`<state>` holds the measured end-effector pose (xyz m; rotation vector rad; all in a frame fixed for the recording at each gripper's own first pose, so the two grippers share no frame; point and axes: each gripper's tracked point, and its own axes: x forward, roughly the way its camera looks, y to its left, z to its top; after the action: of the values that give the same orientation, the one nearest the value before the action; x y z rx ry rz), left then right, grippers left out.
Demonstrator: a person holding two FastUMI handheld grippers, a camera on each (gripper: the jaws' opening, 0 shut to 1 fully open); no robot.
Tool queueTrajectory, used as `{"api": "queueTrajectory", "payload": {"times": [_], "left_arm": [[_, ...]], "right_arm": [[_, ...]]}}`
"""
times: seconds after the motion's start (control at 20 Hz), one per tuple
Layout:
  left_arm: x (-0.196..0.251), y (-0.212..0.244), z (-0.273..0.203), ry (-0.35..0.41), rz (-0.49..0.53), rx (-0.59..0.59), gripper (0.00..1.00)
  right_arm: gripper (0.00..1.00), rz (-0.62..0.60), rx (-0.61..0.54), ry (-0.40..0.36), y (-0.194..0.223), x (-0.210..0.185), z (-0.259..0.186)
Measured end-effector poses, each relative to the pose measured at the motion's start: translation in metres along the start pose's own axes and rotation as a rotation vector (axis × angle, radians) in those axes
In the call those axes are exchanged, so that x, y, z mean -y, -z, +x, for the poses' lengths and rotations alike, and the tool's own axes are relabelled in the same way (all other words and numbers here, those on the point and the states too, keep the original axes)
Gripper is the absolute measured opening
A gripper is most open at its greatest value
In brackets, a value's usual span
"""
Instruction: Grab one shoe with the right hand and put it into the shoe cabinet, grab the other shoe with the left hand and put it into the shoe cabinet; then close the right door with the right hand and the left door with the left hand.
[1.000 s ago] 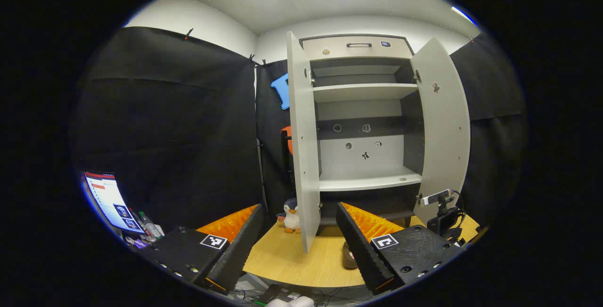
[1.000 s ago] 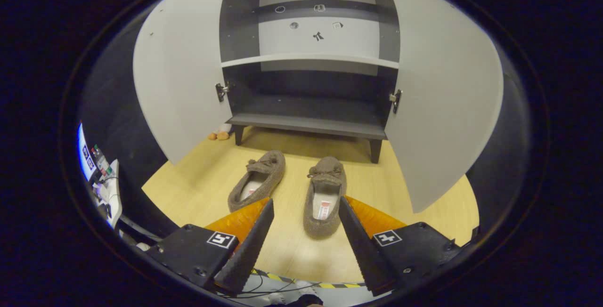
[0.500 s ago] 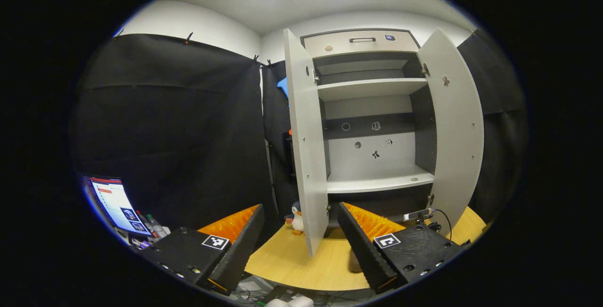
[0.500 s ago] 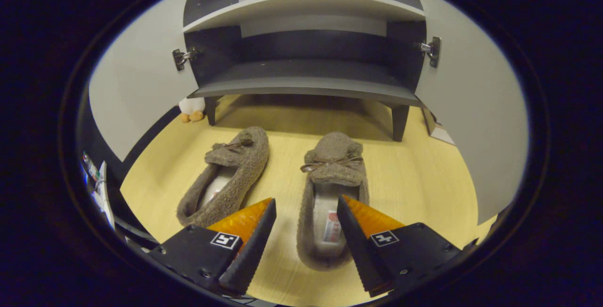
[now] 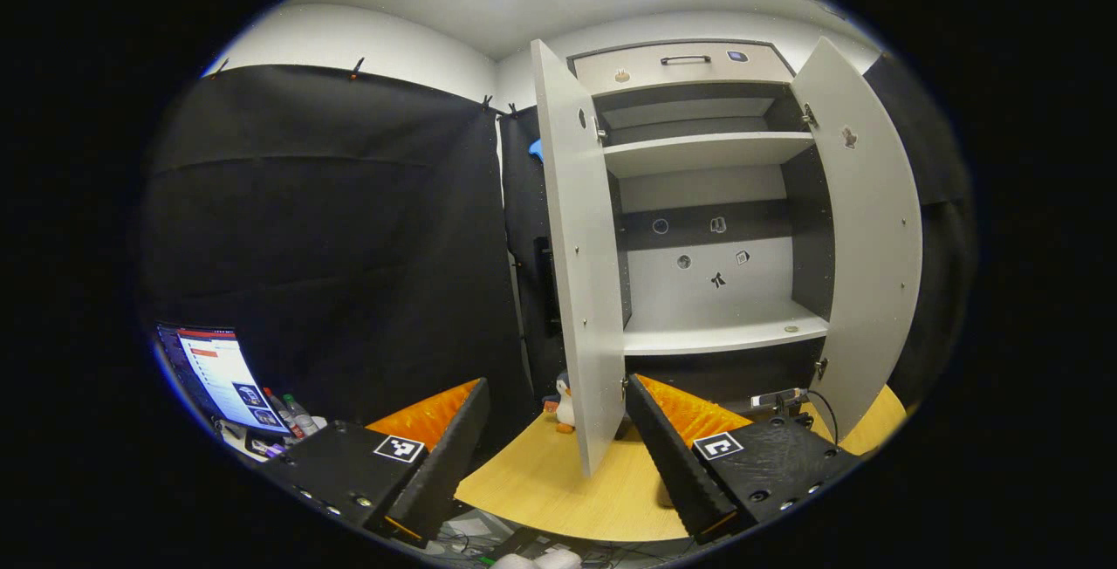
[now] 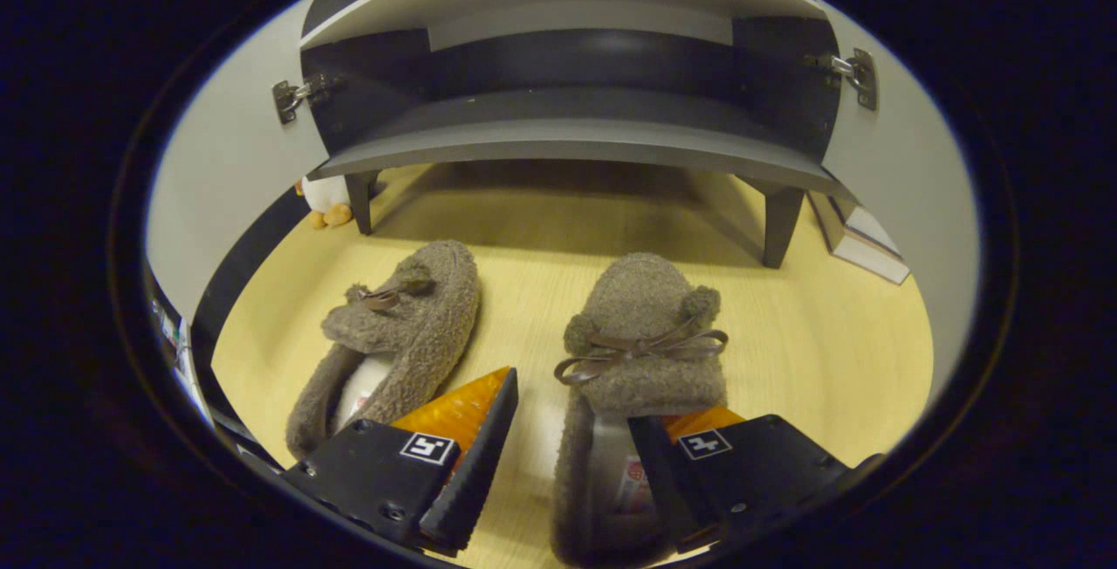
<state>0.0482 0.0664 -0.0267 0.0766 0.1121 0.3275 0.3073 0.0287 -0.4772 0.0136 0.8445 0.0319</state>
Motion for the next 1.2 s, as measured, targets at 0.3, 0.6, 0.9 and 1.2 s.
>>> {"api": "queueTrajectory", "payload": {"times": [0.3, 0.6, 0.9, 1.2], "left_arm": [[-0.002, 0.003, 0.001, -0.011, -0.013, -0.01, 0.96], [-0.001, 0.002, -0.008, 0.02, -0.023, -0.002, 0.96], [0.004, 0.006, -0.024, 0.068, -0.017, 0.016, 0.96], [0.004, 0.014, -0.034, 0.094, -0.033, 0.021, 0.96]], "right_arm": [[0.33, 0.023, 0.044, 0.025, -0.016, 0.013, 0.014], [0.07, -0.046, 0.083, -0.015, -0.032, -0.002, -0.014], [0.07, -0.035, 0.192, -0.049, -0.079, -0.014, -0.083], [0.07, -0.008, 0.335, -0.071, -0.164, -0.022, -0.154]]}}
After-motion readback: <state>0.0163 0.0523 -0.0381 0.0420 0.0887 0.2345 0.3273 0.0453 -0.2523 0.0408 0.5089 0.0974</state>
